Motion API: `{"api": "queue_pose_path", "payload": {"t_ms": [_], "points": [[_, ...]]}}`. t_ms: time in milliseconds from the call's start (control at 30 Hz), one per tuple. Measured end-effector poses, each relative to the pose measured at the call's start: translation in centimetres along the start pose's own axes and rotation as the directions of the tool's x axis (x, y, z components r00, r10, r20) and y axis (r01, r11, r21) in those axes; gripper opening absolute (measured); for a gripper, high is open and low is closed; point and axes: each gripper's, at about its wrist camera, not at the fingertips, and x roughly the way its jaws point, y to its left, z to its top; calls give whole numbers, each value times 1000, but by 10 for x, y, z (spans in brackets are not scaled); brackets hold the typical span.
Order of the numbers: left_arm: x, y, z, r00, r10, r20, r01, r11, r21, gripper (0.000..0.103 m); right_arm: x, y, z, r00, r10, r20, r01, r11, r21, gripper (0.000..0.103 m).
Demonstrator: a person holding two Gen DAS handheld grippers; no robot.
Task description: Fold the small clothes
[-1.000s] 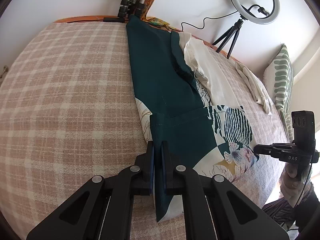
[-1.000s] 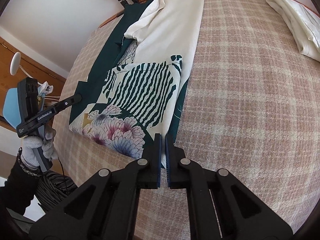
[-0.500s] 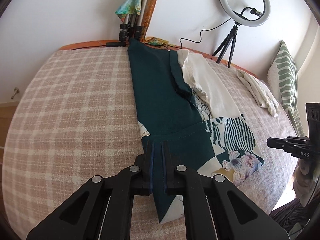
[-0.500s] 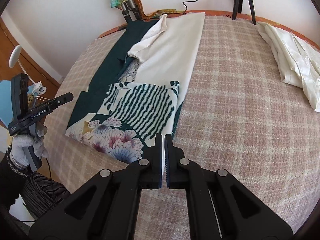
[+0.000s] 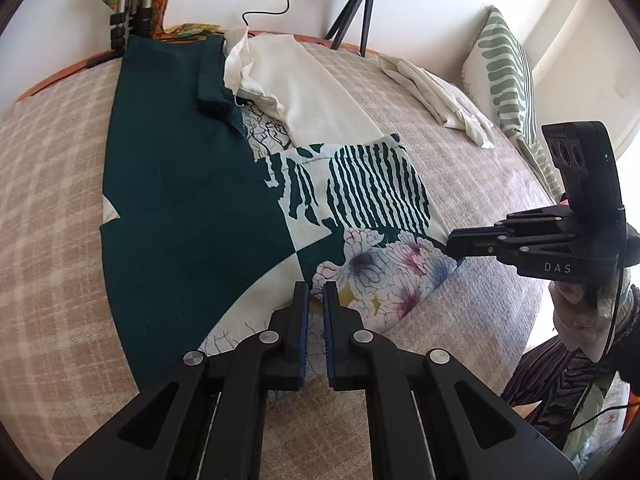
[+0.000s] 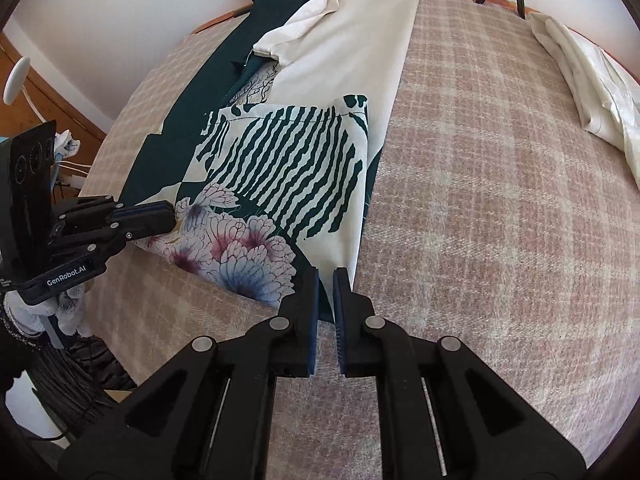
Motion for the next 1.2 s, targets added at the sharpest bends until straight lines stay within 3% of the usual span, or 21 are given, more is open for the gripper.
{"api": "queue_pose_path", "payload": {"t_ms": [67,167,233,267,300,333,467,533,700,867,1000,1100,1200], "points": [[-9,9,10,1000,7,28,-7,1000,-15,6,-4,-1,3,1000,8,-10,-8,1000,11,8],[-25,27,32,996,38,80,-35,999,-38,7,-17,-2,15,999,29,46,-29,1000,7,9],[-35,42,48,993,60,106,-54,997,-62,27,-26,-4,27,994,36,101,-37,999,5,19],[-40,51,57,990,69,120,-60,995,-77,34,-30,-6,34,991,24,129,-26,1000,12,37],[-43,60,65,989,75,130,-63,994,-93,51,-34,-8,41,987,10,163,-14,1000,22,48],[-46,69,73,987,77,139,-63,992,-106,55,-38,-12,48,980,2,200,-10,999,34,50],[-47,107,103,985,71,158,-44,985,-168,55,-41,-30,83,969,17,247,-29,999,41,51],[-41,124,117,983,78,164,-44,979,-201,55,-38,-39,102,971,26,237,-34,999,27,56],[-17,166,146,984,88,152,-45,963,-266,55,-18,-70,155,980,24,197,-26,1000,8,56],[19,194,179,981,141,130,-105,963,-249,55,14,-104,207,983,58,175,-66,997,45,57],[48,220,206,984,126,127,-87,958,-274,55,45,-121,242,984,65,164,-75,995,58,56],[66,233,224,978,166,130,-126,955,-268,51,62,-129,268,985,69,158,-78,996,53,56],[76,245,234,973,155,170,-100,951,-291,45,78,-136,291,983,100,156,-107,993,43,56]]}}
